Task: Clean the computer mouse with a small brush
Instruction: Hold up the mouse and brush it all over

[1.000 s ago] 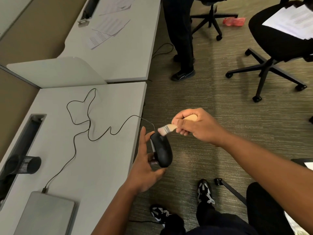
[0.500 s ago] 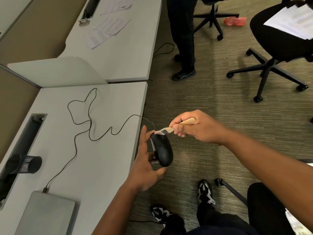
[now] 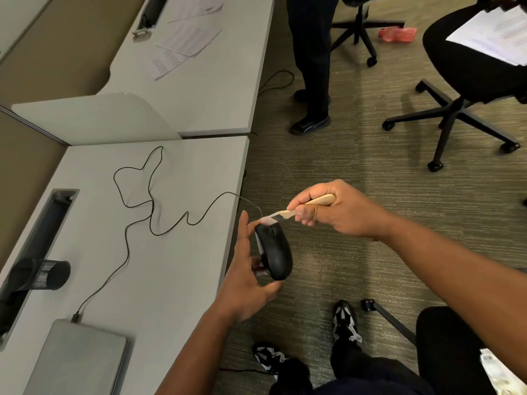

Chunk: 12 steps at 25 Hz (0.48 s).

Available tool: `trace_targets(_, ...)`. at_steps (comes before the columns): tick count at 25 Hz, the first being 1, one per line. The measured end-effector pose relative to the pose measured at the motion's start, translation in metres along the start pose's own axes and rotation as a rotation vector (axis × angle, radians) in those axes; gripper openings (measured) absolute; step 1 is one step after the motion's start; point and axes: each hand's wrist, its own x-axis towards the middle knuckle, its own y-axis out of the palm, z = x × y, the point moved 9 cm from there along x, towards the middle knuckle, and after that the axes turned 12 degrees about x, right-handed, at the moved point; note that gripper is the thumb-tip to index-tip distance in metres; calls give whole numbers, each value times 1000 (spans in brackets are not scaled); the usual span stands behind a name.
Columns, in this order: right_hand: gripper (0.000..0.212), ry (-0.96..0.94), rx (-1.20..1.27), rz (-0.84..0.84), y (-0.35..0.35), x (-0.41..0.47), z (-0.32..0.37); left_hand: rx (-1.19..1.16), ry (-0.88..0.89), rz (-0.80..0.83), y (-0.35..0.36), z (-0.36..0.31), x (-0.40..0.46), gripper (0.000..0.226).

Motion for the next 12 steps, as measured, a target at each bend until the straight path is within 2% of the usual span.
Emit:
trace_targets(4,10,-13,-189,-7,-3,1,-1,2,3,1,1,-2,-2,146)
trace_targets(6,10,-24,-131,-18,-5,0,2,0,-3,2,2,0,-1,144)
trace_targets(8,11,-22,-72,43,4,-2,4,4,-15,3,2,1,-1,142)
trace_targets(12,10,-17,-202,-8,-3,0,1,26,-4,-13,1,2,-2,140)
